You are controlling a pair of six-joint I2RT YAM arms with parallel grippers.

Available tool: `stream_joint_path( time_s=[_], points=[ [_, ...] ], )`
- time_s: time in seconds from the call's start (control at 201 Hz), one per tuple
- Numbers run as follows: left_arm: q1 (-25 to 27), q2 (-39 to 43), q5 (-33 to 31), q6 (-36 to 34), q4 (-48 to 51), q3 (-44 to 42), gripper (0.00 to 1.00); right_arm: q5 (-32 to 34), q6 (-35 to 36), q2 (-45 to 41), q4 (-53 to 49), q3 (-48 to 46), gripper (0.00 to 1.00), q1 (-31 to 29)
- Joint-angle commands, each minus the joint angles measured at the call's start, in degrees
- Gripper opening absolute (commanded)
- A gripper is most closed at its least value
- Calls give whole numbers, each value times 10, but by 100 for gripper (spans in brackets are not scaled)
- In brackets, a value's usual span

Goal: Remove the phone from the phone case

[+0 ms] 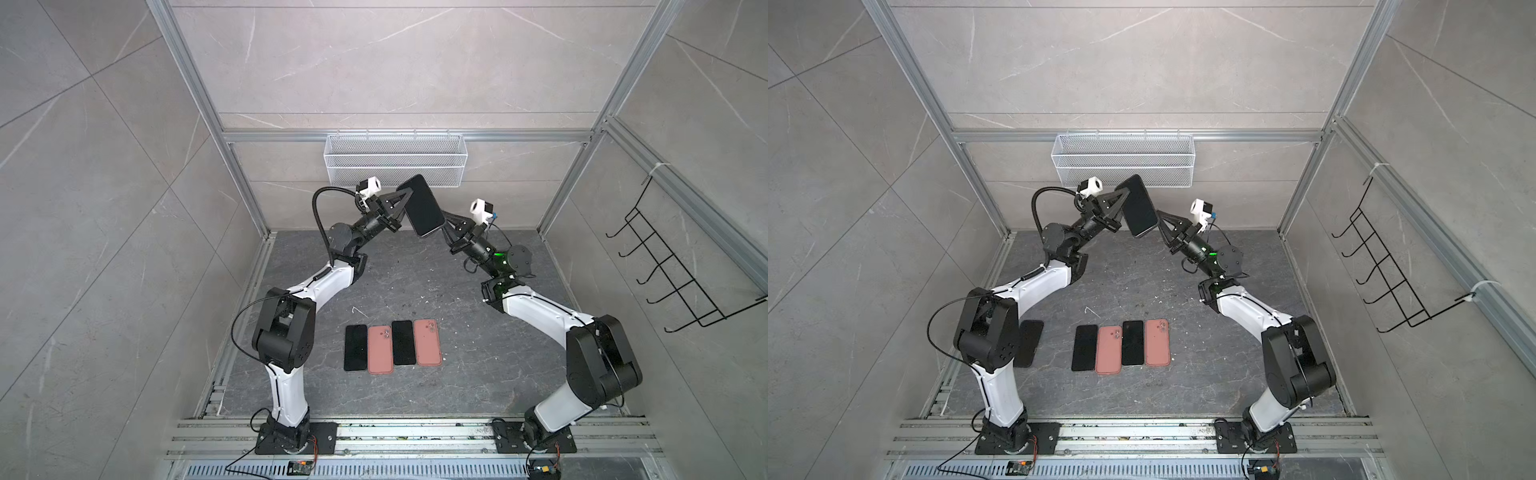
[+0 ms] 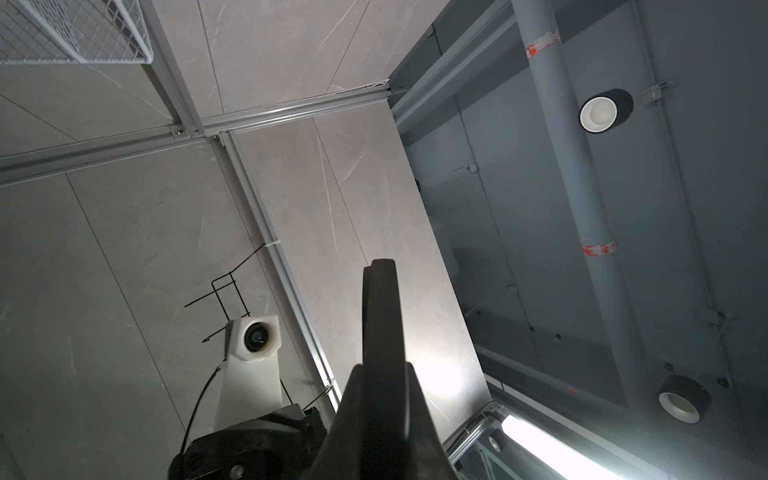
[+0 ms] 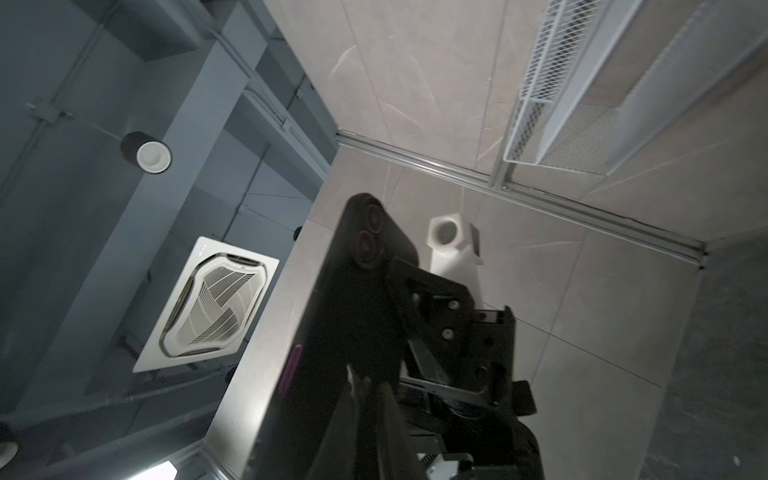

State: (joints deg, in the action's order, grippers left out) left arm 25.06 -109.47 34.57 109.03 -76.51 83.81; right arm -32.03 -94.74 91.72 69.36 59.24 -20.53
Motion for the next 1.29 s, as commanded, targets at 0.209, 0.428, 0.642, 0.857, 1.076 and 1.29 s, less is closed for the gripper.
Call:
stream_joint_path(
  time_s=[0.209,0.428,0.642,0.857,1.076,1.29],
  points=[
    [2,27,-34,15,-24,2,0,17,91,-181,-143,-96,64,50],
    [10,46,-40,-3,38,-26,0,-26,177,-215,-296,-24,66,33],
    [18,41,-53,4,39,-26,0,-24,218,-224,-384,-5,62,19],
    [24,45,-54,3,43,-32,0,-23,205,-215,-360,-15,59,16],
    [27,48,-56,0,47,-39,0,-27,197,-198,-345,-6,48,13],
    [29,50,-55,-2,48,-40,0,-24,192,-184,-327,-8,41,12]
  ],
)
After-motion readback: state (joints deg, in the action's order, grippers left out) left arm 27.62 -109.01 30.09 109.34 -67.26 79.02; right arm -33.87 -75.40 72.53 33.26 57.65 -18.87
